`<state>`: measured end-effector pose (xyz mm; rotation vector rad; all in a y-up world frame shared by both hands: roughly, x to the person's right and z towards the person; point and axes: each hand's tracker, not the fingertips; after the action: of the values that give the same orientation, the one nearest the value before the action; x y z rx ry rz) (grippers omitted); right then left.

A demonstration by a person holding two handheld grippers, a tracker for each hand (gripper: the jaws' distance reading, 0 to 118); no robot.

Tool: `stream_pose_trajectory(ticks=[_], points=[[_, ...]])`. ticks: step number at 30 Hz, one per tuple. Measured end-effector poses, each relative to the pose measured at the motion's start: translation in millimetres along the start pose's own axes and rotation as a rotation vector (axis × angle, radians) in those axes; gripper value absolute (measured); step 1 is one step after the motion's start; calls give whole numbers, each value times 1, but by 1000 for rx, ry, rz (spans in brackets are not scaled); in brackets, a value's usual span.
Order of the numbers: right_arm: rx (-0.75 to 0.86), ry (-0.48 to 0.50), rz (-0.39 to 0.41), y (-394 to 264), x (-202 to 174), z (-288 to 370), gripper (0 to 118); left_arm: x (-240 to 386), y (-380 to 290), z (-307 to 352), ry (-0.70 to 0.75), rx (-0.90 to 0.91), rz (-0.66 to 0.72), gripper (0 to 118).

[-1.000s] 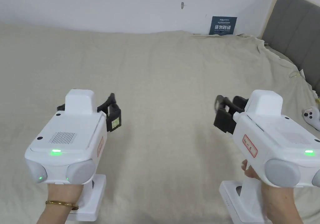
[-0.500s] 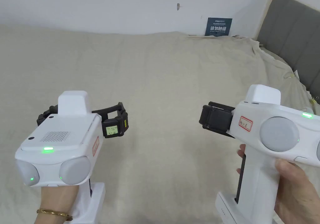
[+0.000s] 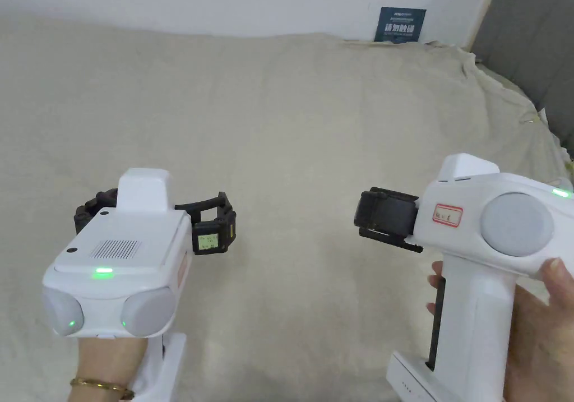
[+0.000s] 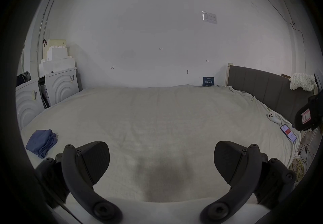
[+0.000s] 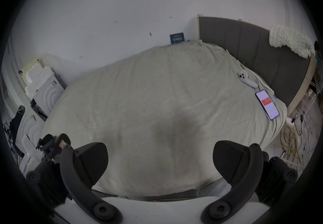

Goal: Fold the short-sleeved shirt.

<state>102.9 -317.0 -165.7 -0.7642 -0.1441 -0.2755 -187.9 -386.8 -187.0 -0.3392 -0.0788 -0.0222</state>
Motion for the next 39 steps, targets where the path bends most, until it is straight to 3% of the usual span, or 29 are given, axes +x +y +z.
stream_pose_trajectory(ticks=[2,10,17,19,22,30,33,35,37,39], points=[[11,-10,11,-1,-3,-6,117,-1,-3,-3,-2,-11,4,118],[14,-80,227,-23,-14,-49,117,-14,-15,-39,-7,-95,72,118],[-35,-103,284,-17,14,-147,117,-29,-26,-107,28,-243,122,118],[-29,-203,273,-9,18,-178,117,-35,-28,-135,62,-291,138,118],[-7,-275,237,3,27,-219,117,-42,-31,-169,105,-326,143,118],[37,-348,159,18,41,-277,117,-52,-40,-229,209,-337,103,118],[39,-346,167,8,43,-288,117,-54,-57,-241,230,-368,134,118],[-38,-322,171,-3,46,-296,117,-55,-68,-255,239,-550,156,118],[-20,-319,105,-3,53,-297,118,-58,-64,-258,239,-511,158,118],[-70,-252,64,3,63,-299,118,-53,-64,-262,256,-530,144,118]])
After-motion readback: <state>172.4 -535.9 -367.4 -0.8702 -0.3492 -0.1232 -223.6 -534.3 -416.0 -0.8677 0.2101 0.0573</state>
